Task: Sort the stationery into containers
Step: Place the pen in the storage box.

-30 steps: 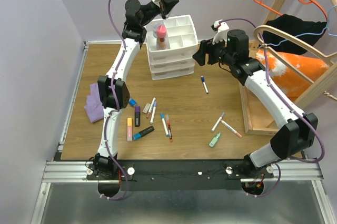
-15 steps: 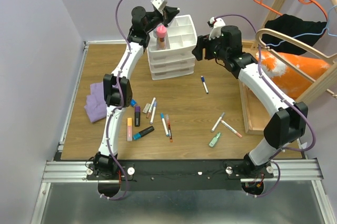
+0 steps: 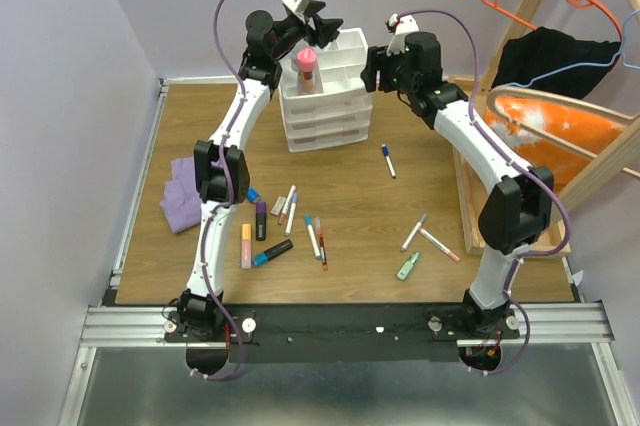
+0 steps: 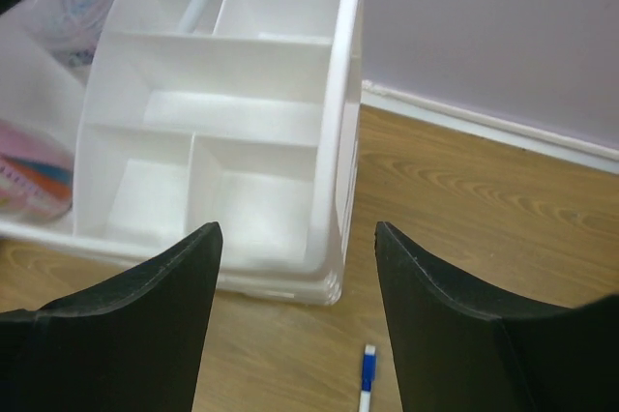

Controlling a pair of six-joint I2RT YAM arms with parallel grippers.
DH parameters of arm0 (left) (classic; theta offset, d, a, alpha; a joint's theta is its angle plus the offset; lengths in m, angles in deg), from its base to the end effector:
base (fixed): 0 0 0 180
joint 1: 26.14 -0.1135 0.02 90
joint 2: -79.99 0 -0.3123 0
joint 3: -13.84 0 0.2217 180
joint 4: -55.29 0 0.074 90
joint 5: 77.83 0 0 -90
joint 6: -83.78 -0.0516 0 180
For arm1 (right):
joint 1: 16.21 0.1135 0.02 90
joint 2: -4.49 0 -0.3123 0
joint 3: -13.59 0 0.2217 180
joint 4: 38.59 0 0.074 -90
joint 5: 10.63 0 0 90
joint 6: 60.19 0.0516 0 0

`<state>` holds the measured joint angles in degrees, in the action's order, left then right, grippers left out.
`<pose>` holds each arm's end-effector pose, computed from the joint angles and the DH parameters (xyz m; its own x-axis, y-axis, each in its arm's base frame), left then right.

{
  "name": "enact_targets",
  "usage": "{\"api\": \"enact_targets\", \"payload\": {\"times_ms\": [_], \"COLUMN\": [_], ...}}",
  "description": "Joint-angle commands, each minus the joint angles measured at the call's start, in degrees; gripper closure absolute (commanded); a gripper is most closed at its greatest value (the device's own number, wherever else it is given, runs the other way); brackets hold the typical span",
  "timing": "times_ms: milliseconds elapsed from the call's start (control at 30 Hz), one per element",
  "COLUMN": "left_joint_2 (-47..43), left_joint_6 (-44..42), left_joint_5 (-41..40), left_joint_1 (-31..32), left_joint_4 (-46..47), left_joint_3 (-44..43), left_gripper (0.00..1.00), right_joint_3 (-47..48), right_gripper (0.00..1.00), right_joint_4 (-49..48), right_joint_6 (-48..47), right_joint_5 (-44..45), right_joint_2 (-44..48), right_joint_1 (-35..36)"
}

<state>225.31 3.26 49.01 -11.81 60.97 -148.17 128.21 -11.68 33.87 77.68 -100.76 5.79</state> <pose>0.5696 -0.1774 0.3987 0.2426 -0.1980 -0.9497 0.7860 0.6139 0.0728 0.4080 0.1665 0.4131 -0.3071 -0.0477 -0.9505 -0.3797 0.9219 0.0764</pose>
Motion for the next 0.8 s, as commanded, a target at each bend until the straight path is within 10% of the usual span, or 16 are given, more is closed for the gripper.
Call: {"api": "enact_targets", "payload": {"times_ms": [0,767], "left_joint_2": [-7.49,-25.69], "left_joint_6": [0.45,11.61], "left_joint_5": [-4.4,2.18], "left_joint_1": [-2.37,-12.66], "left_joint_4": [3.75,12.18], "left_joint_3": [-0.92,20.52], "left_gripper": [0.24,0.21], "right_joint_3": [7.51,9.81], "right_gripper": [0.29,0.38], "right_joint_4": [-0.57,3.83], "right_joint_6": [-0.01,5.17], "right_joint_5": [5.29,2.05], "right_joint_2": [-5.39,-10.06], "right_joint_1": [-0.38,1.02]}}
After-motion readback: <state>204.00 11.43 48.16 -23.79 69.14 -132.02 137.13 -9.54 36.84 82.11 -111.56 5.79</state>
